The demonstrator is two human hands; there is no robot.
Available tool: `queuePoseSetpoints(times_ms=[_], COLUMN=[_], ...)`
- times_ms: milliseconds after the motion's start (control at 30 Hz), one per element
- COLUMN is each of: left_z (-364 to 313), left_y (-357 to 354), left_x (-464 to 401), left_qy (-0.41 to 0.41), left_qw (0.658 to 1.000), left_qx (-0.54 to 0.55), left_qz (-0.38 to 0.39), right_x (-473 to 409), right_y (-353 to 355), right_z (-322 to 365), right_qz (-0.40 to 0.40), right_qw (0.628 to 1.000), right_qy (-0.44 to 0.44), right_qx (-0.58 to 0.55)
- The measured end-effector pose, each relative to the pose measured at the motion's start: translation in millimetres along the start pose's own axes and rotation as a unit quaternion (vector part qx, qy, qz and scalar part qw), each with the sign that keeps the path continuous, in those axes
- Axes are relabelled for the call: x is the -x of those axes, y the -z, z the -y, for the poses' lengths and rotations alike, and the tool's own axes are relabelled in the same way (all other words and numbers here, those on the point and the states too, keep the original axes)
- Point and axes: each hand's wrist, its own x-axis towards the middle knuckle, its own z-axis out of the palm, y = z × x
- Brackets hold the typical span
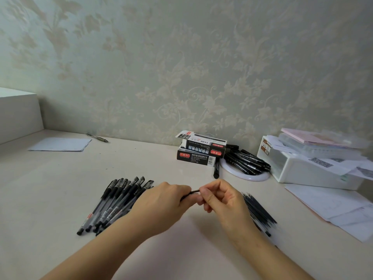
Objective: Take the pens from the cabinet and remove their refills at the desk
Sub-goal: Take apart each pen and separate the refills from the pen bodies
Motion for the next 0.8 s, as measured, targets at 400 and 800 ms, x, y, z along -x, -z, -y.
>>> queuePoseSetpoints(times_ms=[400, 800], left_z=[1, 6], left_y=[3, -5], left_x=[1, 2], left_qy=[0.053, -0.018], left_qw=[0.993, 0.996], left_qx=[0.084, 0.075], left_qz=[-0.063, -0.040], right_x=[0, -2], right_y=[7, 9], right_z=[-16, -23], right_qz=[-0.022, -0.002], right_qw=[0.929, 0.907], right_qy=[0.093, 0.106], right_qx=[0.358, 0.407])
